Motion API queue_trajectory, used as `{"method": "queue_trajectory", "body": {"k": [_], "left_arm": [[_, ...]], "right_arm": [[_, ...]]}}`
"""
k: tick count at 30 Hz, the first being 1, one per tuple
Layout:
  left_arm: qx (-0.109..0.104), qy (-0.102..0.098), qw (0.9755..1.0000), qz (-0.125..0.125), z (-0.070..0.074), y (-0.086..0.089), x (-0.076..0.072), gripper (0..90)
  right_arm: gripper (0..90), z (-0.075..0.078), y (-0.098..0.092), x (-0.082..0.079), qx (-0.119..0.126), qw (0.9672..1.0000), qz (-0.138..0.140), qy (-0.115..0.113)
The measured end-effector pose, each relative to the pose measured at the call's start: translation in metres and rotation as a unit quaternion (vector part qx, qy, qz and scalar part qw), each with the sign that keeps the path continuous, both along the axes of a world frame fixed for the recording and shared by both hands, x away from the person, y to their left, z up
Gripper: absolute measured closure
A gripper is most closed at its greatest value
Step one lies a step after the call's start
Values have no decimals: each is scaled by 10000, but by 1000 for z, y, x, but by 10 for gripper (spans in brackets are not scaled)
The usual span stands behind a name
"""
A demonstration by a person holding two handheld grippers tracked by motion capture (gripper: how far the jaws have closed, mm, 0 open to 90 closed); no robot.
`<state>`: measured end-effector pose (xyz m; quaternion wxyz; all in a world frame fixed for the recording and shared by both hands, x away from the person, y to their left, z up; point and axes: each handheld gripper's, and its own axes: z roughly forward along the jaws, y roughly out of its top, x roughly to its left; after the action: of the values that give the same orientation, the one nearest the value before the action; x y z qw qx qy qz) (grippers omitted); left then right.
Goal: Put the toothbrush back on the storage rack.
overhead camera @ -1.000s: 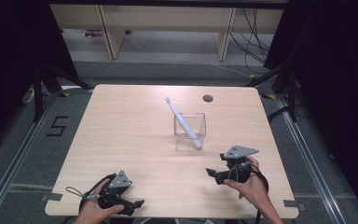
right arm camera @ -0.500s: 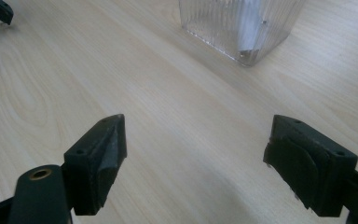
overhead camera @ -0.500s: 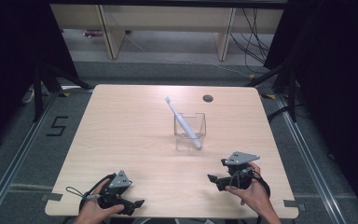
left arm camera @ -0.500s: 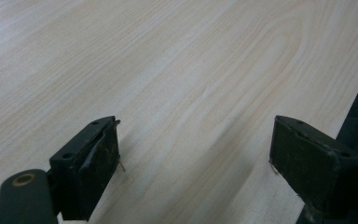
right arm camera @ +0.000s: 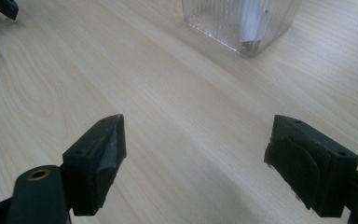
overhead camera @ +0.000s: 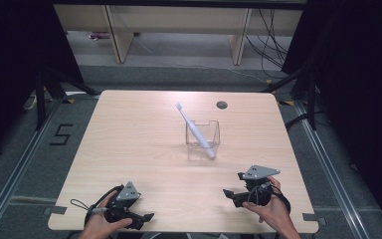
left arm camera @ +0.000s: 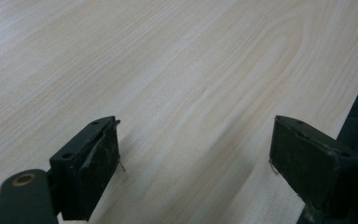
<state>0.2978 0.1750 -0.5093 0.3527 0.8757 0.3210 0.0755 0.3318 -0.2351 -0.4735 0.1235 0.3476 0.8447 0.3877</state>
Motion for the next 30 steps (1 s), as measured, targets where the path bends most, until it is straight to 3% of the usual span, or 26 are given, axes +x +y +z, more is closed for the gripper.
{"method": "queue_trajectory", "body": {"k": [3, 4, 7, 16, 17, 21, 22, 23, 24, 30], "left_arm": [[1, -4, 10000, 5, 0, 0, 0, 151], [0, 0, 10000, -4, 0, 0, 0, 151], [5, -2, 10000, -2, 0, 0, 0, 151], [4, -1, 10000, -1, 0, 0, 0, 151], [11, -2, 10000, -4, 0, 0, 0, 151], [11, -4, 10000, 0, 0, 0, 0, 151], [9, -7, 10000, 2, 0, 0, 0, 150], [6, -9, 10000, 6, 0, 0, 0, 151], [6, -9, 10000, 3, 0, 0, 0, 151], [10, -9, 10000, 4, 0, 0, 0, 151]], "right_arm": [[191, -1, -2, -3, -4, 10000, -58, 1], [190, -1, -2, -6, 6, 9998, -125, 140], [187, -2, -5, -5, -7, 10000, -7, 16], [185, -4, -10, -11, -59, 10000, -56, -43], [185, -4, -10, -13, -1, 9999, -80, 73], [185, -4, -12, -15, -45, 9999, -112, 107], [185, -5, -13, -15, -67, 9999, -76, 13], [185, -5, -12, -18, -24, 9997, -181, 163], [185, -6, -13, -16, -77, 9999, -82, -15], [184, -8, -15, -21, -30, 10000, -29, 70]]}}
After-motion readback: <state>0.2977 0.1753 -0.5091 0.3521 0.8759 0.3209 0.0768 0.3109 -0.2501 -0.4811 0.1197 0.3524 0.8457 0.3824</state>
